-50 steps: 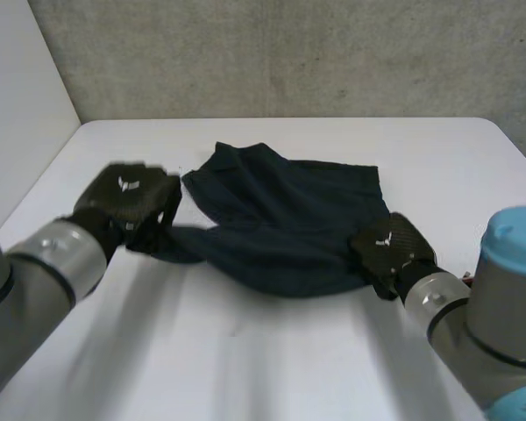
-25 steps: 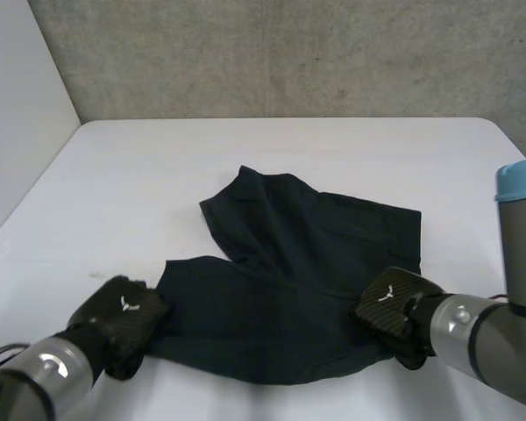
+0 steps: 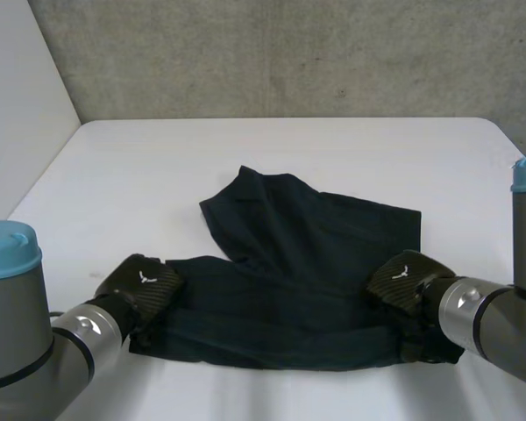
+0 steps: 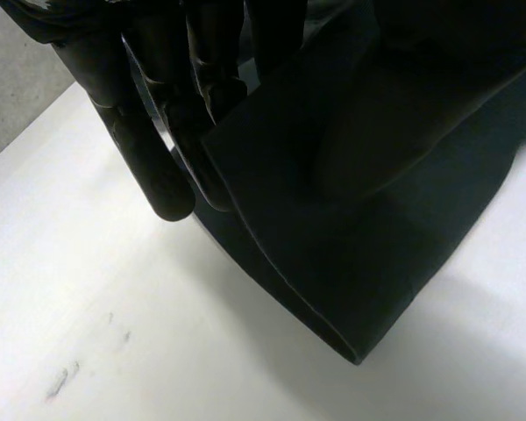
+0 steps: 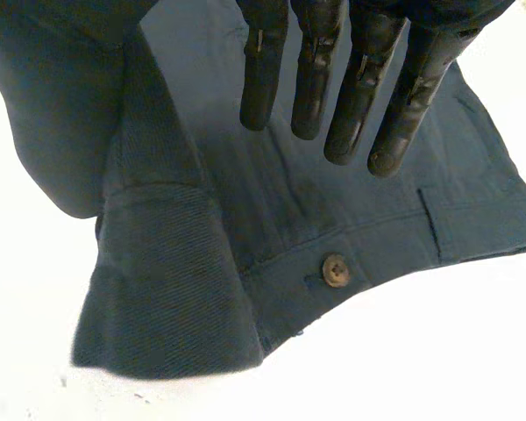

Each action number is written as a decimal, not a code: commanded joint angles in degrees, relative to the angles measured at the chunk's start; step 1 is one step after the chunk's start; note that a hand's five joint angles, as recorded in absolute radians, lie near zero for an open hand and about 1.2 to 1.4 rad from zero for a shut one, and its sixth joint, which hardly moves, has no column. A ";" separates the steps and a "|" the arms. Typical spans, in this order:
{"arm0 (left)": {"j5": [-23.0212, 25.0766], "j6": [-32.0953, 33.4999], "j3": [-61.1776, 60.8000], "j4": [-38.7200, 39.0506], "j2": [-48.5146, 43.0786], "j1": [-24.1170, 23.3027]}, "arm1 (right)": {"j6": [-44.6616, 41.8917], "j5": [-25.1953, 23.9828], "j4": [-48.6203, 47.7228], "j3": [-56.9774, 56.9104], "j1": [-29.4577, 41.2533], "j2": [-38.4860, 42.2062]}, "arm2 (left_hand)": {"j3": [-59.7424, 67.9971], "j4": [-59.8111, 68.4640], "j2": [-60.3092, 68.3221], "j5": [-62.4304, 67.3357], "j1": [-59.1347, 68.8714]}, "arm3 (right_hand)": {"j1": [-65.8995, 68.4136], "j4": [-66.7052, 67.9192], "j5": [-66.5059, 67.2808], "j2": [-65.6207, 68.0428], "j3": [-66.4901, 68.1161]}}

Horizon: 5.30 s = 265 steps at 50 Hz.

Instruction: Fold the shorts.

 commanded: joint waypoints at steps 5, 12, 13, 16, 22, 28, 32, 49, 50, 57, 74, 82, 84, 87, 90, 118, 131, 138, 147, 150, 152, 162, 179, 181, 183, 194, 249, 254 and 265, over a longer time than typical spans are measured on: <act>-0.07 0.22 1.41 -0.06 -0.35 -1.01 | -0.89 0.22 2.78 -0.48 -0.27 -1.92 | 11.78 11.29 11.55 15.02 13.94 | 53.22 49.80 49.69 49.62 50.01; -0.07 0.57 3.60 0.47 -3.51 -1.01 | -6.78 0.75 2.16 -0.21 -0.45 -1.57 | 11.78 11.29 11.55 15.02 13.94 | 53.25 49.84 49.72 49.65 50.04; -0.16 0.57 4.39 0.56 -4.21 -1.01 | -8.70 0.49 1.82 -0.74 -0.36 -1.22 | 11.78 11.29 11.55 15.02 13.94 | 53.25 49.84 49.72 49.65 50.04; -1.73 0.13 8.96 1.87 -7.55 -1.01 | -10.47 0.66 -0.11 -2.66 0.08 0.01 | 11.78 11.29 11.55 15.02 13.94 | 53.25 49.84 49.72 49.65 50.04; -9.03 0.74 22.66 13.55 -12.57 -1.36 | -10.65 3.47 -9.34 -16.28 1.05 8.27 | 11.78 11.29 11.55 15.02 13.94 | 53.25 49.84 49.72 49.65 50.04; -10.35 0.92 36.01 31.63 -13.19 -1.10 | -10.30 5.41 -24.06 -32.61 1.49 11.34 | 11.78 11.29 11.55 15.02 13.94 | 53.25 49.84 49.72 49.65 50.04; -9.92 0.66 41.13 42.20 -12.57 -1.18 | -10.30 5.14 -40.69 -37.74 1.40 11.09 | 11.78 11.29 11.55 15.02 13.94 | 53.25 49.84 49.72 49.65 50.04; -6.31 -3.11 31.15 46.98 -5.89 -0.74 | -4.33 -0.57 -59.10 -30.46 1.93 9.42 | 11.78 11.29 11.55 15.02 13.94 | 53.25 49.84 49.72 49.65 50.04; -6.31 -3.56 29.55 46.27 -5.89 -0.66 | -4.24 -0.48 -58.66 -29.32 1.93 9.59 | 11.78 11.29 11.55 15.02 13.94 | 53.25 49.84 49.72 49.65 50.04; -6.14 -5.93 16.89 39.07 -7.64 -0.74 | -4.24 -0.13 -48.21 -19.38 1.93 14.24 | 11.78 11.29 11.55 15.02 13.94 | 53.25 49.84 49.72 49.65 50.04; -6.49 -5.23 4.05 19.02 -5.81 -1.36 | -3.80 0.22 -26.59 -4.52 1.49 12.41 | 11.78 11.29 11.55 15.02 13.94 | 53.25 49.84 49.72 49.65 50.04; -6.49 -3.04 -1.22 7.07 1.31 -1.53 | -3.53 0.22 -12.35 -2.59 1.40 9.33 | 11.78 11.29 11.55 15.02 13.94 | 53.25 49.84 49.72 49.65 50.04; -6.58 -2.07 -3.24 4.78 2.90 -2.15 | -3.45 0.22 -8.57 -2.24 1.31 9.15 | 11.78 11.29 11.55 15.02 13.94 | 53.25 49.84 49.72 49.65 50.04; -6.58 -0.50 -6.13 2.24 4.73 -3.28 | -3.53 0.13 -4.01 -0.92 1.31 8.02 | 11.78 11.29 11.55 15.02 13.94 | 53.25 49.84 49.72 49.65 50.04; -6.66 0.83 -8.08 0.83 6.50 -4.52 | -3.71 -0.13 -1.45 0.66 1.31 6.52 | 11.78 11.29 11.55 15.02 13.94 | 53.25 49.84 49.72 49.65 50.04; -5.88 2.06 3.16 6.35 13.02 -3.47 | -7.75 -1.01 -11.37 16.57 1.22 -1.04 | -55.82 -56.31 -56.05 -52.58 -53.66 | 53.25 49.84 49.72 49.65 50.04; 17.76 2.24 23.19 17.87 -16.24 -0.66 | -7.40 -1.10 -14.88 17.01 1.40 -0.96 | -47.07 -47.56 -47.30 -43.83 -44.91 | 53.25 49.84 49.72 49.65 50.04; 18.91 4.69 36.55 19.54 -31.19 0.93 | -7.14 -1.10 -16.47 17.45 1.40 -0.69 | -41.86 -42.35 -42.09 -38.62 -39.70 | 53.25 49.84 49.72 49.65 50.04; 20.23 14.10 48.42 19.10 -43.41 1.28 | -6.96 -1.10 -17.35 17.54 1.40 -0.25 | -41.69 -42.18 -41.92 -38.45 -39.53 | 53.25 49.84 49.72 49.65 50.04; 20.67 14.98 51.94 18.67 -46.49 1.28 | -6.96 -1.10 -17.87 17.63 1.49 -0.16 | -40.01 -40.50 -40.24 -36.77 -37.85 | 53.25 49.84 49.72 49.65 50.04; 20.85 14.98 53.26 18.14 -47.46 1.28 | -6.96 -1.10 -18.05 17.80 1.49 -0.08 | -39.84 -40.33 -40.07 -36.60 -37.68 | 53.25 49.84 49.72 49.65 50.04; 25.33 14.89 58.19 13.75 -50.10 1.10 | -6.96 -1.10 -18.14 17.80 1.31 1.07 | -24.88 -25.37 -25.11 -21.64 -22.72 | 53.25 49.84 49.72 49.65 50.04; 22.52 15.42 58.98 8.47 -49.66 1.54 | -7.05 -1.01 -18.58 17.89 1.31 1.86 | 11.78 11.29 11.55 15.02 13.94 | 53.25 49.84 49.72 49.65 50.04; 20.06 15.51 57.32 8.47 -48.17 1.54 | -7.05 -1.01 -18.49 17.89 1.31 1.86 | 11.78 11.29 11.55 15.02 13.94 | 53.25 49.84 49.72 49.65 50.04; 18.13 15.60 56.00 8.47 -47.03 1.54 | -7.05 -1.01 -18.49 17.98 1.40 1.86 | 11.78 11.29 11.55 15.02 13.94 | 53.25 49.84 49.72 49.65 50.04; 4.07 13.23 45.01 8.64 -39.20 0.84 | -7.05 -1.10 -18.49 18.33 1.49 1.77 | 11.78 11.29 11.55 15.02 13.94 | 53.25 49.84 49.72 49.65 50.04; -10.09 -11.99 22.80 -0.13 -4.69 -3.99 | 4.72 -5.66 -17.17 16.05 -1.15 0.98 | -42.36 -42.85 -42.59 -39.13 -40.20 | 53.25 49.84 49.72 49.65 50.04; -9.92 -13.41 13.91 -6.82 1.31 -6.01 | 14.65 -11.64 -13.92 12.10 -3.08 1.33 | -41.35 -41.84 -41.58 -38.11 -39.19 | 53.25 49.84 49.72 49.65 50.04; -10.35 -13.58 -1.74 -7.44 10.54 -7.69 | 27.05 -18.32 -15.05 9.02 -7.13 2.12 | -41.35 -41.84 -41.58 -38.11 -39.19 | 53.25 49.84 49.72 49.65 50.04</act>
